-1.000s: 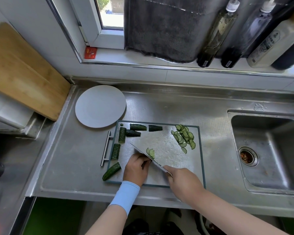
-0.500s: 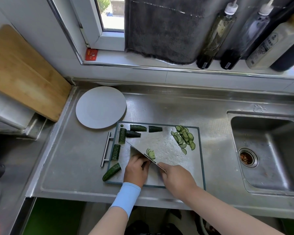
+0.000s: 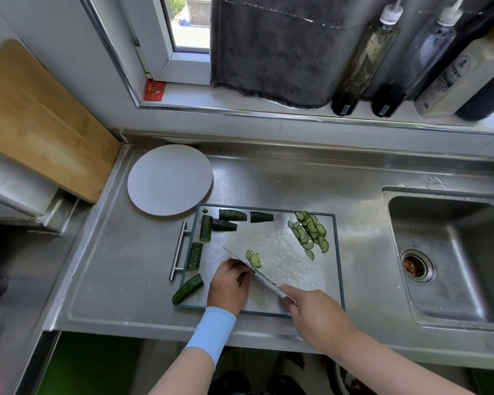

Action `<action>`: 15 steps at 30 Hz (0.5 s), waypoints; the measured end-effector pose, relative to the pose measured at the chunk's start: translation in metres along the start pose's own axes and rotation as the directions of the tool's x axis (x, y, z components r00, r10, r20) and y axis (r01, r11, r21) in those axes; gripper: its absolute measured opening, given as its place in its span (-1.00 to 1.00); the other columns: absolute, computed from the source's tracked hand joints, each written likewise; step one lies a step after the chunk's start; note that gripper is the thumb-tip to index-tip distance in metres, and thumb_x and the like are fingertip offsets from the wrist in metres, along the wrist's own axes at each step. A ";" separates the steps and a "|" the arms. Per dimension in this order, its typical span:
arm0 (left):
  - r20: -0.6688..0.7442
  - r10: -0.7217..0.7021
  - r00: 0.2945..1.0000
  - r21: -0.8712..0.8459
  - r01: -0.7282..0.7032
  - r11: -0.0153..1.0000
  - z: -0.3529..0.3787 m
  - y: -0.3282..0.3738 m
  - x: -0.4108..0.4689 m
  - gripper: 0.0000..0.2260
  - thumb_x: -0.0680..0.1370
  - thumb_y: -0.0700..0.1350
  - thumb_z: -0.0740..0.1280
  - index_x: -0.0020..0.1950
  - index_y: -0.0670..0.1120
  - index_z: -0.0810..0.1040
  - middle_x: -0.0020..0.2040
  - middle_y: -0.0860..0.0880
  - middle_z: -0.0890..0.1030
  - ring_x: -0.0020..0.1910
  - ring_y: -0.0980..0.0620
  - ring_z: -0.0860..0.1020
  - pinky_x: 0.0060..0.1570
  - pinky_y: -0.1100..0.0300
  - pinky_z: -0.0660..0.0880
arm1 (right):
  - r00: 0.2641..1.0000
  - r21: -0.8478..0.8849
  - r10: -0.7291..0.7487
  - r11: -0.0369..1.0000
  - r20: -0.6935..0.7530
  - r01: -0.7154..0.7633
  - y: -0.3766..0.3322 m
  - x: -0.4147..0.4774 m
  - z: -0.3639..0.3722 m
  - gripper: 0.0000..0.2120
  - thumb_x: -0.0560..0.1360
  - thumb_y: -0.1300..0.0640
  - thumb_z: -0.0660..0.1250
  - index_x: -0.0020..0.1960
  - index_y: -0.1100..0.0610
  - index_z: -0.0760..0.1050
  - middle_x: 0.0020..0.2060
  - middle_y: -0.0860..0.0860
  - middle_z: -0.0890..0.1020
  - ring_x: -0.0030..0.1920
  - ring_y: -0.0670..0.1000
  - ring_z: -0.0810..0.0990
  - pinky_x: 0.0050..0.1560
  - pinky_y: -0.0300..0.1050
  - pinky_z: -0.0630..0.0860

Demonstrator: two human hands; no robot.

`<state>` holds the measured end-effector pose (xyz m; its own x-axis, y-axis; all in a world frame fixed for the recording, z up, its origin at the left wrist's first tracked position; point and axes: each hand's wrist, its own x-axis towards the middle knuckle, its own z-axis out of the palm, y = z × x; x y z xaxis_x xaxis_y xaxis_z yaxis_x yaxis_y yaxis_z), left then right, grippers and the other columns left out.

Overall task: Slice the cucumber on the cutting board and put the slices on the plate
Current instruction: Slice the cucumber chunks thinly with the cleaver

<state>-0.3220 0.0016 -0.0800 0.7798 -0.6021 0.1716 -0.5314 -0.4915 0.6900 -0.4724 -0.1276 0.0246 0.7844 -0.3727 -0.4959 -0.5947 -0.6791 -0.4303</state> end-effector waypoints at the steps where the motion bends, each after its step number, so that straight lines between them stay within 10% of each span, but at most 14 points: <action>1: 0.000 -0.002 1.000 -0.001 0.002 1.000 0.000 0.000 0.000 -0.85 0.33 -0.29 0.55 -0.19 -0.11 0.67 -0.15 -0.02 0.63 -0.11 0.07 0.51 -0.09 0.38 0.38 | 1.000 0.007 0.005 1.000 0.005 -0.005 0.000 0.001 0.000 -0.76 0.68 0.05 0.07 0.23 -0.14 0.45 -0.36 -0.08 0.49 -0.35 -0.03 0.43 -0.36 -0.23 0.36; 15: -0.028 0.031 0.999 -0.013 -0.032 0.999 0.005 -0.005 -0.007 -0.84 0.37 -0.29 0.53 -0.10 -0.13 0.67 -0.10 -0.03 0.62 -0.07 0.02 0.56 -0.03 0.37 0.42 | 1.000 0.058 0.018 0.998 -0.003 -0.018 -0.024 0.033 0.012 -0.70 0.60 0.14 0.10 0.20 -0.08 0.52 -0.33 -0.08 0.46 -0.27 0.04 0.41 -0.25 -0.10 0.36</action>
<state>-0.3260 0.0051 -0.0880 0.7717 -0.5994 0.2125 -0.5513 -0.4639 0.6934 -0.4346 -0.1159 0.0097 0.7739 -0.3872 -0.5011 -0.6180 -0.6346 -0.4641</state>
